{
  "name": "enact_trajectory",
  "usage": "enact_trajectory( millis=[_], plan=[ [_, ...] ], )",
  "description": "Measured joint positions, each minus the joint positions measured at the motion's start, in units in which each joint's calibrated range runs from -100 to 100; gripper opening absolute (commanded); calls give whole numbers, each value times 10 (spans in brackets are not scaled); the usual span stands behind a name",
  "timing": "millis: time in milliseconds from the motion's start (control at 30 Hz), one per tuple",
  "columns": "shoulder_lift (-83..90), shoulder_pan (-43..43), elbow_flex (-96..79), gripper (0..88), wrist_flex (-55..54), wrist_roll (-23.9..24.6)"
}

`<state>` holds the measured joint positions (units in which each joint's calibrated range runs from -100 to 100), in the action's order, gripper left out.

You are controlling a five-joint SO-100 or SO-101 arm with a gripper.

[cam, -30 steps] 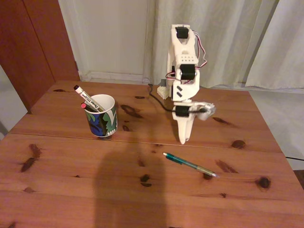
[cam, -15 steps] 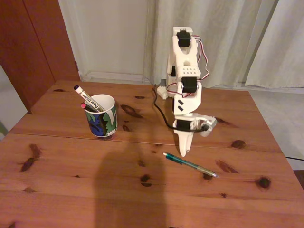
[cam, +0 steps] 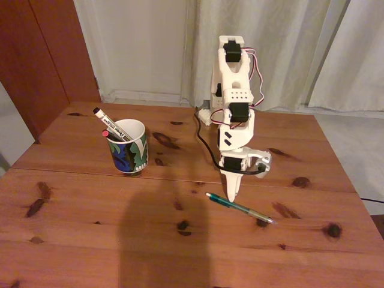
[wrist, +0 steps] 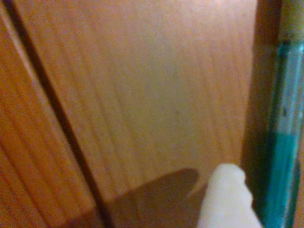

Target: Clean up the desk and place the pens and markers into the cup

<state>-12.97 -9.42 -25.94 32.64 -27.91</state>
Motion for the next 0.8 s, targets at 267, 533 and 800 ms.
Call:
enact_trajectory(
  millis=[267,533,800],
  plan=[
    [0,4,0,49,28,-25],
    [0,9,50,51,131,-45],
    [0,16,138,52,248,-54]
  ],
)
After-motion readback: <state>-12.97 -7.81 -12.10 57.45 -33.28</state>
